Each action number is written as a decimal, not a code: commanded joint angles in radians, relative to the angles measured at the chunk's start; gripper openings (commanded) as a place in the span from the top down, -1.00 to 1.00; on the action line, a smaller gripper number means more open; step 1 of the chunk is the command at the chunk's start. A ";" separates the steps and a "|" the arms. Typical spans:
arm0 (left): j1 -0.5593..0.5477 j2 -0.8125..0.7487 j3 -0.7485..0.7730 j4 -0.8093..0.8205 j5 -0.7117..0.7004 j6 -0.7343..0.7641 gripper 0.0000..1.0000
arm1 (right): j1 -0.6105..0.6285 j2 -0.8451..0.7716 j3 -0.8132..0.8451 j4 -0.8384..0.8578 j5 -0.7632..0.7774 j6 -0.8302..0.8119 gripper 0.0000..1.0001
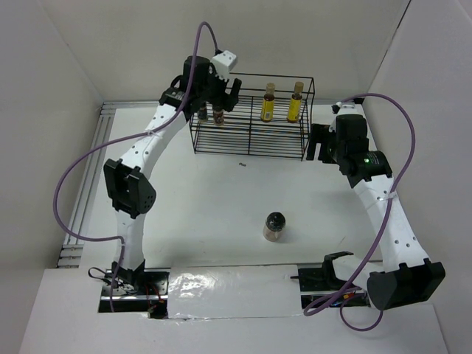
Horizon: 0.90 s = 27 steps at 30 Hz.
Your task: Organize the condiment bottles
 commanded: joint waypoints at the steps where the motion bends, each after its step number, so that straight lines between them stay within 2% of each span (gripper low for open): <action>1: -0.053 -0.133 0.066 0.014 0.099 0.041 -0.99 | -0.007 -0.002 0.000 0.003 -0.005 0.004 -0.75; 3: -0.094 -0.189 -0.019 -0.035 0.223 0.084 -0.92 | -0.009 -0.005 -0.013 0.001 0.005 0.007 -0.74; 4: -0.114 -0.253 -0.061 -0.046 0.276 0.107 -0.80 | -0.009 -0.010 -0.017 0.004 0.005 0.007 -0.74; 5: -0.152 -0.288 -0.108 -0.061 0.389 0.131 -0.66 | -0.007 -0.016 -0.023 0.004 0.005 0.011 -0.72; 6: -0.177 -0.316 -0.192 -0.079 0.439 0.160 -0.37 | -0.010 -0.021 -0.037 0.012 0.003 0.011 -0.71; 7: -0.205 -0.359 -0.230 -0.131 0.482 0.223 -0.23 | -0.010 -0.025 -0.042 0.015 0.000 0.012 -0.71; 9: -0.283 -0.382 -0.340 -0.185 0.562 0.291 -0.12 | -0.013 -0.031 -0.059 0.024 -0.006 0.020 -0.69; 11: -0.353 -0.414 -0.462 -0.199 0.588 0.316 -0.23 | -0.013 -0.034 -0.063 0.029 -0.008 0.027 -0.69; 12: -0.375 -0.430 -0.501 -0.195 0.611 0.331 -0.40 | -0.013 -0.038 -0.063 0.029 -0.009 0.027 -0.69; 14: -0.436 -0.437 -0.578 -0.173 0.623 0.337 -0.57 | -0.015 -0.044 -0.063 0.021 -0.009 0.032 -0.70; 21: -0.565 -0.362 -0.649 -0.044 0.570 0.303 -0.61 | -0.016 -0.102 -0.093 -0.016 0.025 0.017 -0.71; 27: -0.567 -0.295 -0.646 -0.014 0.564 0.316 -0.59 | -0.016 -0.146 -0.106 -0.040 0.044 0.008 -0.71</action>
